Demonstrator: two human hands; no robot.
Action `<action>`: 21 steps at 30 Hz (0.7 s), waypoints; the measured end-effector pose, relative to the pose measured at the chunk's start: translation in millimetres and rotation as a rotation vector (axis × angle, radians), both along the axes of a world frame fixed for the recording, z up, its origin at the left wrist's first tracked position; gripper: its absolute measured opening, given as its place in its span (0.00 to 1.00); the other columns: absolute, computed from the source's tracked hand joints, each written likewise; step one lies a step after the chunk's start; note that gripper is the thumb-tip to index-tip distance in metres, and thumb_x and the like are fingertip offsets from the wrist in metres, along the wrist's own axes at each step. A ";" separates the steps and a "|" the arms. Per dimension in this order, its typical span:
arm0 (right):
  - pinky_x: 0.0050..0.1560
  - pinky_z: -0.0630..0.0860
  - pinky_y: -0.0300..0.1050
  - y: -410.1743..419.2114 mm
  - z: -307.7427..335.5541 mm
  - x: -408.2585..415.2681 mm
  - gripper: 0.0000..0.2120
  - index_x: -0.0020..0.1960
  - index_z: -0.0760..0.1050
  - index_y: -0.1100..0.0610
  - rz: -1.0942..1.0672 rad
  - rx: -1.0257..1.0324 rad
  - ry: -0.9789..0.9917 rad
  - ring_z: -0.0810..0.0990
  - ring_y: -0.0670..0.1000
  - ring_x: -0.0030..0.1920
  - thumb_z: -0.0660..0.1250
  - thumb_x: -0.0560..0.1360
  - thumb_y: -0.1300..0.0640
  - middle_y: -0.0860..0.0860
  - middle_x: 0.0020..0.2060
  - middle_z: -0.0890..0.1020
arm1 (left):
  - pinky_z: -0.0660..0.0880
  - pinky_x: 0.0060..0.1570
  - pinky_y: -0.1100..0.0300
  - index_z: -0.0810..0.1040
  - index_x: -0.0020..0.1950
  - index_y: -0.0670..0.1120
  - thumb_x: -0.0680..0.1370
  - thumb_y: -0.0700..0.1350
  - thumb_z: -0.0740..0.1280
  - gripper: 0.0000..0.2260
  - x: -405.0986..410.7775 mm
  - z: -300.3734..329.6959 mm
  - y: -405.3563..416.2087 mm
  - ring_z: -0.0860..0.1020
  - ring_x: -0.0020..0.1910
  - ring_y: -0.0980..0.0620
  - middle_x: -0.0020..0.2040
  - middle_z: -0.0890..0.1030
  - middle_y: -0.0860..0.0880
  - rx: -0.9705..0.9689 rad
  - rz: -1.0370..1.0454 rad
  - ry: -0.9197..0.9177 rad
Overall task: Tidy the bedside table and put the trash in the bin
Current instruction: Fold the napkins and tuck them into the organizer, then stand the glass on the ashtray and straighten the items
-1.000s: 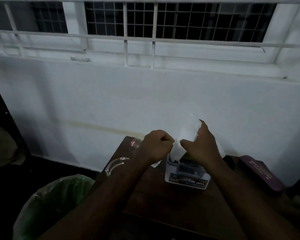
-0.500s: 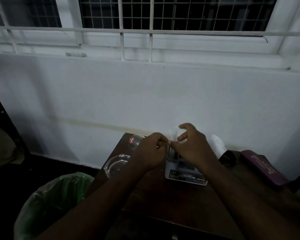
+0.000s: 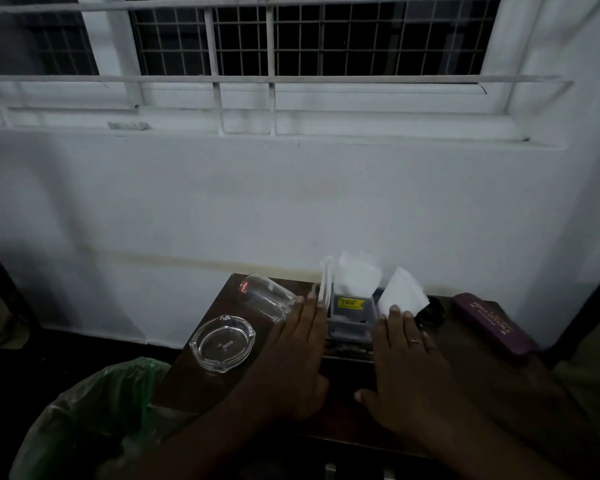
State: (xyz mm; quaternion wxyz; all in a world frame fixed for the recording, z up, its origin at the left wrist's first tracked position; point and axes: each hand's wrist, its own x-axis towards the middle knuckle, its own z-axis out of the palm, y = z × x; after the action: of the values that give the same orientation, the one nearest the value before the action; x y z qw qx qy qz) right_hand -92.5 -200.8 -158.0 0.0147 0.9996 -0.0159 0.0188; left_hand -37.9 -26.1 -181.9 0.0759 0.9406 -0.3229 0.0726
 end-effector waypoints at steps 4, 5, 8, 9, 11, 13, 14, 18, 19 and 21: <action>0.77 0.45 0.56 -5.6 -6.3 0.5 0.56 0.76 0.32 0.61 -0.024 0.015 0.014 0.38 0.59 0.78 0.65 0.70 0.34 0.60 0.77 0.37 | 0.38 0.75 0.49 0.33 0.78 0.42 0.72 0.52 0.57 0.43 0.5 -11.1 0.4 0.32 0.77 0.44 0.78 0.31 0.42 0.102 0.034 -0.011; 0.77 0.45 0.56 -5.1 -7.3 3.3 0.57 0.76 0.32 0.61 -0.027 0.020 0.010 0.38 0.59 0.78 0.65 0.70 0.34 0.60 0.77 0.37 | 0.37 0.74 0.49 0.33 0.78 0.42 0.72 0.52 0.57 0.44 3.6 -13.0 -1.0 0.32 0.77 0.44 0.78 0.31 0.41 0.113 0.049 -0.021; 0.76 0.45 0.57 -1.7 -8.8 15.7 0.56 0.76 0.32 0.62 -0.061 0.031 0.001 0.38 0.59 0.78 0.66 0.70 0.35 0.60 0.77 0.37 | 0.35 0.72 0.49 0.34 0.78 0.42 0.70 0.53 0.57 0.44 15.9 -18.5 -8.5 0.34 0.78 0.43 0.78 0.31 0.41 0.107 0.099 -0.052; 0.76 0.45 0.57 -1.8 -9.3 21.0 0.56 0.76 0.32 0.62 -0.075 0.031 -0.006 0.39 0.59 0.78 0.66 0.71 0.37 0.61 0.77 0.37 | 0.35 0.72 0.50 0.35 0.78 0.42 0.70 0.53 0.56 0.44 21.4 -20.0 -11.9 0.34 0.78 0.43 0.77 0.31 0.42 0.103 0.112 -0.065; 0.77 0.45 0.58 -2.7 -11.5 31.8 0.53 0.76 0.32 0.63 -0.096 0.028 -0.027 0.39 0.60 0.78 0.65 0.72 0.39 0.61 0.77 0.37 | 0.36 0.73 0.48 0.35 0.78 0.43 0.70 0.53 0.56 0.44 32.9 -22.3 -17.6 0.34 0.78 0.43 0.77 0.30 0.43 0.092 0.132 -0.075; 0.76 0.45 0.59 -5.7 -16.0 43.5 0.51 0.76 0.32 0.63 -0.110 0.031 -0.056 0.38 0.61 0.78 0.64 0.73 0.42 0.61 0.77 0.37 | 0.38 0.74 0.45 0.35 0.78 0.44 0.71 0.53 0.57 0.44 47.1 -23.7 -22.8 0.33 0.77 0.44 0.77 0.30 0.44 0.081 0.143 -0.062; 0.76 0.44 0.59 -7.6 -18.7 49.4 0.50 0.76 0.32 0.62 -0.114 0.035 -0.071 0.38 0.61 0.78 0.63 0.74 0.44 0.61 0.77 0.36 | 0.38 0.74 0.43 0.34 0.78 0.45 0.71 0.53 0.58 0.44 54.3 -24.0 -25.1 0.31 0.76 0.44 0.78 0.31 0.44 0.074 0.147 -0.052; 0.75 0.40 0.61 -14.9 -28.8 71.2 0.46 0.76 0.32 0.62 -0.117 0.021 -0.140 0.35 0.62 0.77 0.60 0.74 0.46 0.61 0.77 0.35 | 0.39 0.74 0.41 0.34 0.78 0.46 0.71 0.54 0.58 0.44 76.9 -25.7 -32.3 0.30 0.76 0.44 0.79 0.33 0.45 0.063 0.159 -0.040; 0.75 0.39 0.61 -16.5 -31.2 75.8 0.45 0.76 0.33 0.62 -0.120 0.016 -0.160 0.35 0.62 0.77 0.58 0.75 0.47 0.61 0.76 0.35 | 0.39 0.74 0.41 0.34 0.78 0.46 0.71 0.54 0.58 0.44 81.6 -26.1 -34.0 0.32 0.77 0.43 0.79 0.33 0.45 0.063 0.160 -0.046; 0.75 0.38 0.62 -19.6 -35.1 82.8 0.43 0.77 0.32 0.62 -0.124 0.016 -0.186 0.35 0.62 0.77 0.56 0.75 0.49 0.61 0.77 0.35 | 0.39 0.74 0.41 0.34 0.78 0.47 0.71 0.53 0.58 0.44 89.0 -26.4 -37.0 0.32 0.77 0.43 0.78 0.31 0.46 0.053 0.157 -0.043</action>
State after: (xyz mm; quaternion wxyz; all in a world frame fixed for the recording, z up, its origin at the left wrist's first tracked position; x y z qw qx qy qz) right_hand -9.7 -220.4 -193.1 0.0065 0.9907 -0.0790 0.1104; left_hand 51.1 -63.1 -208.4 0.0380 0.9629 -0.2516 0.0898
